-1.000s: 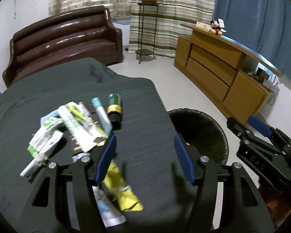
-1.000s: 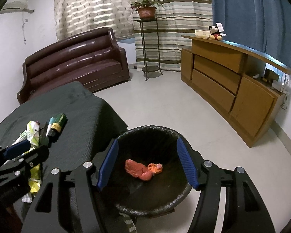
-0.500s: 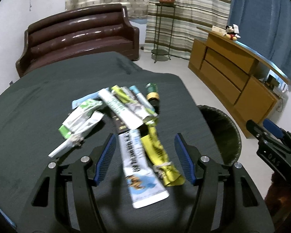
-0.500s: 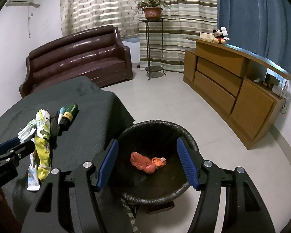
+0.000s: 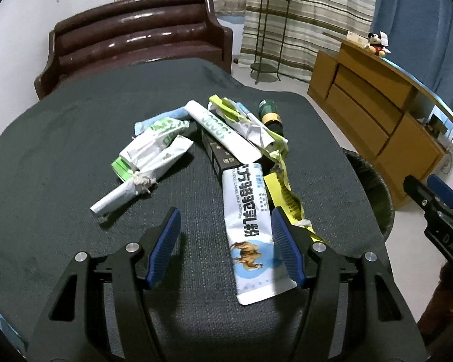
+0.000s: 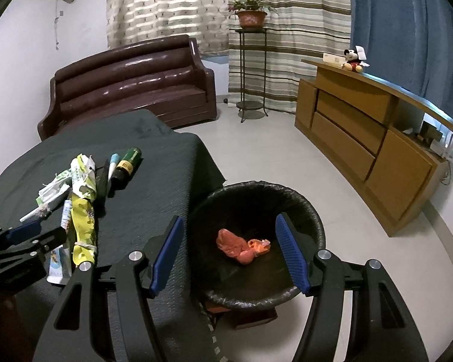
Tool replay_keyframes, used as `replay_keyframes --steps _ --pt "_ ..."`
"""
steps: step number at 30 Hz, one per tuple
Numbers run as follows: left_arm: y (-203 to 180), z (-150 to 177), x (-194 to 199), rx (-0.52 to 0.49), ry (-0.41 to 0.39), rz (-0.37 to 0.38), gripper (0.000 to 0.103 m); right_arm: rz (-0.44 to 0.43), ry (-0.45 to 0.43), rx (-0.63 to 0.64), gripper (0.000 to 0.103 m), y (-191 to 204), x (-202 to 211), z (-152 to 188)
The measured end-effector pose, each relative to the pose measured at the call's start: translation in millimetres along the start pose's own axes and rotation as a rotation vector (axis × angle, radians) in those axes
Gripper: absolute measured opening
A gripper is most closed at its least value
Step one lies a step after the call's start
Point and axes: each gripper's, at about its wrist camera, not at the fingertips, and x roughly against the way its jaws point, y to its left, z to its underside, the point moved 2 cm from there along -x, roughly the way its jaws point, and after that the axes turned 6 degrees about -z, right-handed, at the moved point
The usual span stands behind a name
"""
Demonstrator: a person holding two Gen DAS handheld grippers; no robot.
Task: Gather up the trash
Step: 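Grasp the white printed packet with the left gripper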
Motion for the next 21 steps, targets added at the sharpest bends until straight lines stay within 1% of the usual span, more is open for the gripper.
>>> replay_keyframes --steps 10,12,14,16,17,18,21 --pt "-4 2 -6 -0.012 0.015 0.034 0.06 -0.009 0.01 0.006 0.063 5 -1 3" --pt "-4 1 -7 -0.019 0.013 0.044 0.057 -0.012 0.013 0.006 0.063 6 -1 2" --pt "-7 1 -6 -0.032 0.008 0.065 0.048 -0.014 0.016 0.008 0.063 9 -2 3" --pt "-8 2 -6 -0.049 0.007 0.088 0.043 -0.017 0.02 0.009 0.063 10 -4 3" --pt "-10 3 -6 -0.054 0.007 0.096 0.038 -0.019 0.021 0.009 0.063 9 -4 2" --pt "-11 3 -5 -0.06 0.005 0.111 0.035 -0.02 0.021 0.01 0.063 10 -4 2" --pt "-11 4 -4 -0.075 0.002 0.126 0.033 -0.024 0.021 0.01 0.063 11 -3 3"
